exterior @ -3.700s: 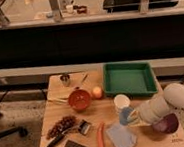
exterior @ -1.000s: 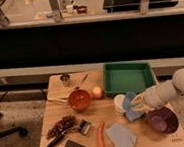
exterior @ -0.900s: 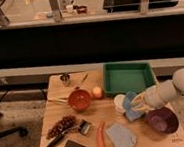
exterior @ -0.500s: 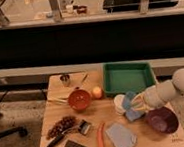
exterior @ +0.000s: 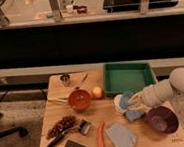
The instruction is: Stack cups on top of each other
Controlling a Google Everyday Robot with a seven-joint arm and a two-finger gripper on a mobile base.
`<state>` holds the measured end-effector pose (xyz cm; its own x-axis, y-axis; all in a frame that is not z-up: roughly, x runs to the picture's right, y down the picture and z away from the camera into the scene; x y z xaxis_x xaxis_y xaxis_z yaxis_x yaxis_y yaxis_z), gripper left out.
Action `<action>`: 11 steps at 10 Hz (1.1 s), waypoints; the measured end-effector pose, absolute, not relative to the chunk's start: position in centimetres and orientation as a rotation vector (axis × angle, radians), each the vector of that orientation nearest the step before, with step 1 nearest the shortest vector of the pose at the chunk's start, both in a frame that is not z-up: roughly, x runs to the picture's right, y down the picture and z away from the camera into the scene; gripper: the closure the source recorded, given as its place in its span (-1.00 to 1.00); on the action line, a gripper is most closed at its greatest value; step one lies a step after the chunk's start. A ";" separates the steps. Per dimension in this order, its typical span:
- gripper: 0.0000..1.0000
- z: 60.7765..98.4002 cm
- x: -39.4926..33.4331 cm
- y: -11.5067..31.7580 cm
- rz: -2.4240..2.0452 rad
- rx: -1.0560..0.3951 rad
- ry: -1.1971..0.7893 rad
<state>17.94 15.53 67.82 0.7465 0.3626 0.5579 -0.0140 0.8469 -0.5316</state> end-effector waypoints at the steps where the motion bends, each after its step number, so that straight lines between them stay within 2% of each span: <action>1: 1.00 67.8 17.8 15.4 0.215 -0.529 -0.705; 11: 1.00 69.2 15.8 14.7 0.188 -0.534 -0.702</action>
<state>15.82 14.70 69.21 0.7532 0.3388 0.5639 0.0114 0.8503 -0.5262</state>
